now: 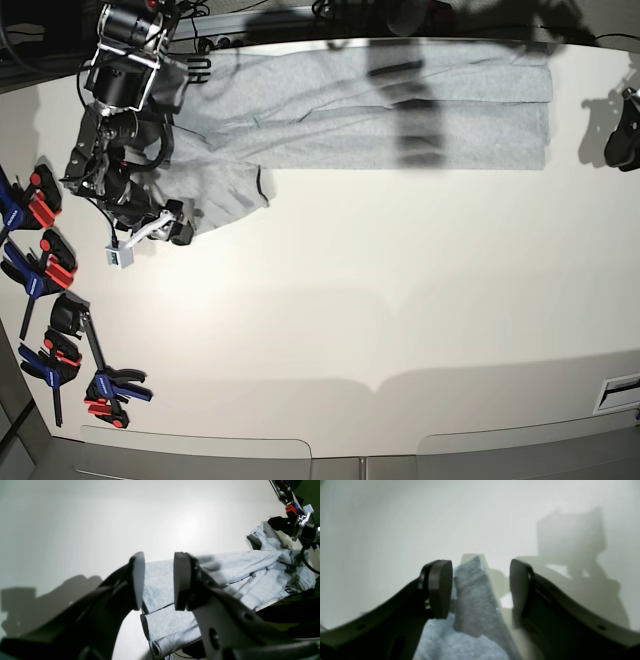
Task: Fold the T-shirt properly
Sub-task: 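Grasp the folded shirt's end with the right gripper and fold it inward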
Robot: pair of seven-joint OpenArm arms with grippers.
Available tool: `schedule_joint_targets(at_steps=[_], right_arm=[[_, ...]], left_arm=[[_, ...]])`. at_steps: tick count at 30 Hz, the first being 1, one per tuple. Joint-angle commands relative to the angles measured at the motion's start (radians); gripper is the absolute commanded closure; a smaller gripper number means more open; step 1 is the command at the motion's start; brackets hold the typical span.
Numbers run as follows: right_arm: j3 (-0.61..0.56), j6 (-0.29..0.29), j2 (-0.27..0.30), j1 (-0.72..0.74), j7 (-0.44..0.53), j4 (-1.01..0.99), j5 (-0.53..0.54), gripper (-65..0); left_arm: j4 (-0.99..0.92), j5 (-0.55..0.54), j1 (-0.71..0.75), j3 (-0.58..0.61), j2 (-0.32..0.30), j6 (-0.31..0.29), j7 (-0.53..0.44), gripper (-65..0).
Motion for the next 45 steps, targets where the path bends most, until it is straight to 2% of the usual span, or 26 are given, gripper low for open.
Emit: schedule_joint_targets(at_steps=[1,4,7,9,12,16,20,24,29,36,40,45], right_arm=[[-0.002,0.024,0.008,0.012,-0.042,-0.001,0.007,-34.2],[-0.002,0.064,0.009,0.013,-0.075,-0.004,0.055,-33.7],[-0.001,0.084,0.014,0.013,-0.088,-0.004,0.093,-27.6],[-0.002,0.086,0.014,0.013,-0.097,-0.004,0.093,-19.8],[-0.001,0.086,0.014,0.013,-0.113,-0.003,0.093,0.0],[0.0,0.103,0.015,0.011,-0.148,0.007,0.139,0.0],[0.022,0.111,0.016,-0.01,-0.301,0.095,0.342,0.0],[0.055,0.111,0.004,-0.095,-0.454,0.253,0.524,0.0],[0.127,0.111,-0.06,-0.263,-0.557,0.459,0.684,0.0],[0.157,0.111,-0.166,-0.49,-0.569,0.597,0.803,0.0],[0.156,0.111,-0.187,-0.549,-0.573,0.598,0.822,0.0],[0.156,0.111,-0.186,-0.598,-0.615,0.598,0.869,0.0]], left_arm=[[0.013,-0.023,0.0,-0.007,-0.02,-0.006,-0.024,-18.1],[0.013,-0.023,0.0,-0.007,-0.02,-0.006,-0.024,-18.1],[0.013,-0.023,0.0,-0.007,-0.019,-0.006,-0.024,-18.1],[0.013,-0.023,0.0,-0.007,-0.019,-0.006,-0.024,-18.1],[0.013,-0.023,0.0,-0.007,-0.02,-0.006,-0.024,-18.1],[0.013,-0.023,0.0,-0.007,-0.019,-0.006,-0.024,-18.1],[0.013,-0.022,0.0,-0.007,-0.019,-0.006,-0.024,-18.1],[0.013,-0.022,0.0,-0.007,-0.019,-0.006,-0.024,-18.1],[0.013,-0.022,0.0,-0.007,-0.019,-0.006,-0.024,-18.1],[0.013,-0.022,0.0,-0.007,-0.02,-0.006,-0.024,-18.1],[0.013,-0.022,0.0,-0.007,-0.02,-0.006,-0.024,-18.1],[0.013,-0.022,0.0,-0.007,-0.02,-0.006,-0.024,-18.1]])
